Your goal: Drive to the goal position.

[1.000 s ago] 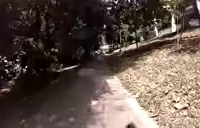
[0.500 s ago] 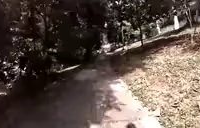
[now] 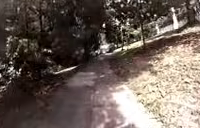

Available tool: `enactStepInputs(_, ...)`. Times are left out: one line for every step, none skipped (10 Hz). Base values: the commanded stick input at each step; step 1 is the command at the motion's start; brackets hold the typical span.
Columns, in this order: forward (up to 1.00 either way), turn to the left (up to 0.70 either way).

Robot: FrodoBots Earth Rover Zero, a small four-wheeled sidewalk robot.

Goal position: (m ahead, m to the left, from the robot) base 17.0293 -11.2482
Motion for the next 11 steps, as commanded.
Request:
enactStepInputs(1.00, 0.00)
enactStepInputs(1.00, 0.00)
enactStepInputs(1.00, 0.00)
enactStepInputs(1.00, 0.00)
enactStepInputs(1.00, 0.00)
enactStepInputs(1.00, 0.00)
enactStepInputs(1.00, -0.03)
enactStepInputs(1.00, -0.15)
enactStepInputs(1.00, -0.39)
enactStepInputs(1.00, -0.39)
enactStepInputs(1.00, -0.34)
